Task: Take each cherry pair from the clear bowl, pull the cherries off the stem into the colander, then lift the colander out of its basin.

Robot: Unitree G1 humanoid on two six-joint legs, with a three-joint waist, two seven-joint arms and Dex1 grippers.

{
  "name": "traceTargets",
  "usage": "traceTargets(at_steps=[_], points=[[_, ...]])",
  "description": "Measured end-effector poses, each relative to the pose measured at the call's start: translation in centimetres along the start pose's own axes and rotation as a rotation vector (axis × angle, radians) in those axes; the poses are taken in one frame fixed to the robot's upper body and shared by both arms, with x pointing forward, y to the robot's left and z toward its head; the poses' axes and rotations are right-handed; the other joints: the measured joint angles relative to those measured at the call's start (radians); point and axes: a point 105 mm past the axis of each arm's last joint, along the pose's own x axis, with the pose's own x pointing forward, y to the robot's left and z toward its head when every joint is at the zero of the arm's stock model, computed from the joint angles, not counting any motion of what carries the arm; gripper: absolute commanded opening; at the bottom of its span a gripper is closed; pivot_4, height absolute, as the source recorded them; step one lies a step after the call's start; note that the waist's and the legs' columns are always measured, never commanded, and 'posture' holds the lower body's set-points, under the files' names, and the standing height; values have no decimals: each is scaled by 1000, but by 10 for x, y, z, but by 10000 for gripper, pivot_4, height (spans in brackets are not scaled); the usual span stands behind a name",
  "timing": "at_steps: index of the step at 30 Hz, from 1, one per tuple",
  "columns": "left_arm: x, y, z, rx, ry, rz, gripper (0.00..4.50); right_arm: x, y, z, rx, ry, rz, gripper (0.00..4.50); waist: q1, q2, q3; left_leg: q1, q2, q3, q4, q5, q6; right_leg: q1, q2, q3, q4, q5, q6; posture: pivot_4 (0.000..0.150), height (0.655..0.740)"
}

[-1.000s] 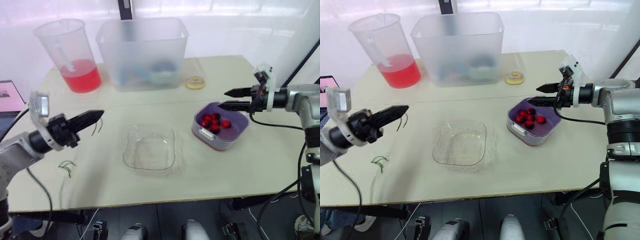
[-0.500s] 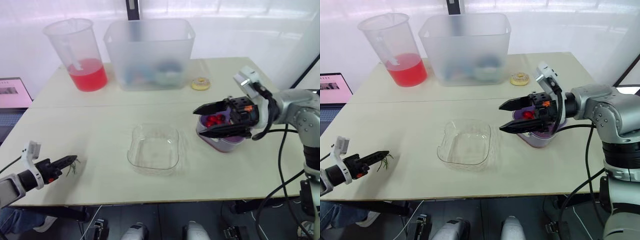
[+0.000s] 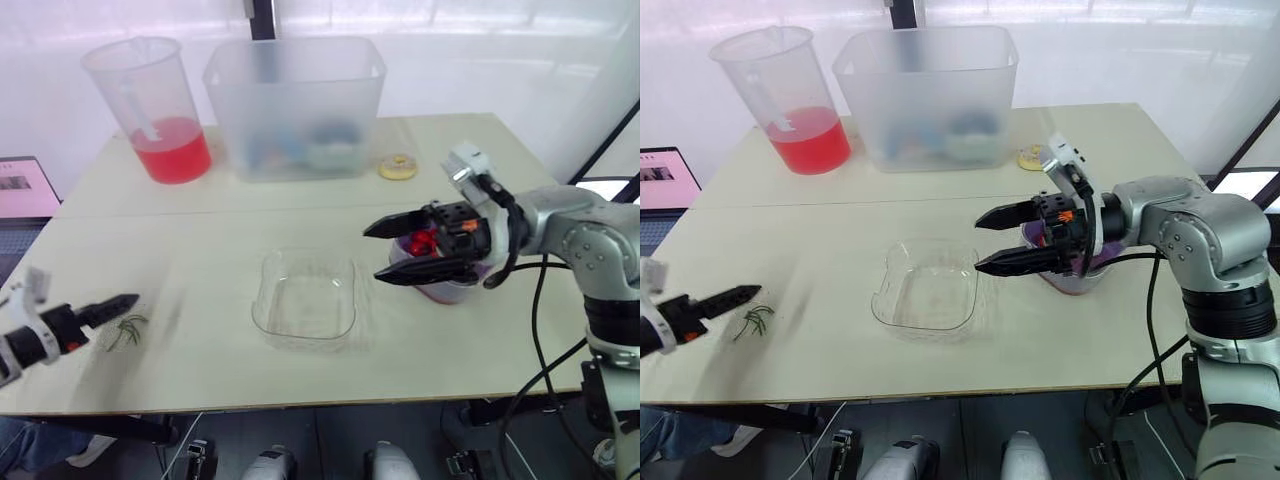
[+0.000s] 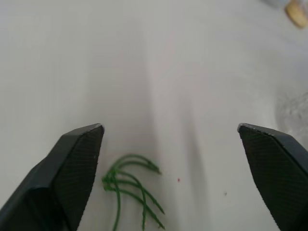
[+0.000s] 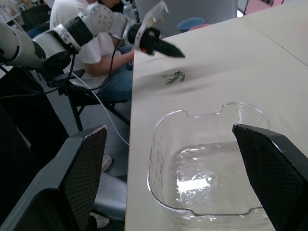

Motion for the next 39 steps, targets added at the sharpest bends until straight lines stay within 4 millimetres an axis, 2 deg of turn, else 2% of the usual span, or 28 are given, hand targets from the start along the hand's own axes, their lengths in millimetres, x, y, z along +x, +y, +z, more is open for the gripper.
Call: traceTargets(at_steps=[3, 5, 8, 12, 16, 20, 23, 26, 28, 30, 32, 34, 36, 39], points=[[-5, -13, 33, 72, -72, -38, 44616, 2, 0, 1, -1, 0, 9, 45000, 3, 0, 0, 0, 0, 0, 0, 0, 0, 0, 0, 0, 0, 0, 0, 1500, 7400], [-6, -28, 54, 137, -101, -86, 44616, 4, 1, 1, -5, 9, 17, 45000, 1, 0, 0, 0, 0, 0, 0, 0, 0, 0, 0, 0, 0, 0, 0, 1500, 7400], [-4, -53, 67, 229, -105, -168, 44616, 4, 0, 1, -5, 17, 12, 45000, -2, 0, 0, 0, 0, 0, -1, 0, 0, 0, 0, 0, 0, 0, 0, 1500, 7400], [13, -102, 50, 450, 17, -369, 44616, -10, -8, -7, -15, 110, -100, 45000, 1, 0, 0, 0, 0, 0, 0, 0, 0, 0, 0, 0, 0, 0, 0, 1500, 7400], [27, -157, 27, 677, 95, -624, 44616, -25, -9, -23, 4, 211, -216, 45000, 2, 0, 0, 0, 0, 1, 0, 0, 0, 0, 0, 0, 0, 0, 0, 1500, 7400], [45, -181, 28, 859, 108, -714, 44616, -39, -1, -24, 10, 240, -343, 45000, 3, 0, 0, 0, 0, 2, 0, 0, 0, 0, 0, 0, 0, 0, 0, 1500, 7400], [54, -203, 29, 884, 74, -822, 44616, -56, 5, -36, 44, 305, -472, 45000, 11, 0, 0, 0, -1, 2, 1, -1, 1, 1, 0, -1, 0, 0, 0, 1500, 7400], [59, -216, 17, 876, 100, -917, 44616, -71, 10, -44, 125, 356, -598, 45000, 7, 0, 0, 0, 0, 3, 1, -1, 1, 1, 0, 0, 0, 0, 0, 1500, 7400], [62, -221, 9, 865, 125, -965, 44616, -89, 17, -45, 197, 412, -725, 45000, 4, 0, 0, 0, 0, 3, 1, -1, 1, 1, 1, -1, 1, 0, 0, 1500, 7400], [64, -222, 9, 864, 125, -974, 44616, -98, 21, -49, 235, 439, -773, 45000, 4, 0, 0, 0, 0, 3, 1, -1, 1, 1, 1, -1, 0, 0, 0, 1500, 7400], [67, -222, 12, 861, 109, -979, 44616, -112, 28, -62, 313, 482, -840, 45000, 7, 0, 0, 0, 0, 5, 2, -1, 1, 2, 1, -1, 0, 0, 0, 1500, 7400], [72, -225, 14, 855, 87, -999, 44616, -118, 33, -68, 333, 477, -878, 45000, 13, 0, 0, 0, 0, 7, 3, -1, 1, 3, 1, -1, 0, 0, 0, 1500, 7400], [75, -226, 10, 857, 94, -1017, 44616, -120, 33, -63, 311, 438, -901, 45000, 15, 0, 0, 1, 0, 7, 3, -1, 2, 3, 0, -1, 0, 0, 0, 1500, 7400], [79, -225, 7, 863, 94, -1010, 44616, -123, 22, -59, 312, 411, -949, 45000, 8, 0, 0, 1, 0, 7, 3, -1, 2, 3, 1, -1, 1, 0, 0, 1500, 7400]])
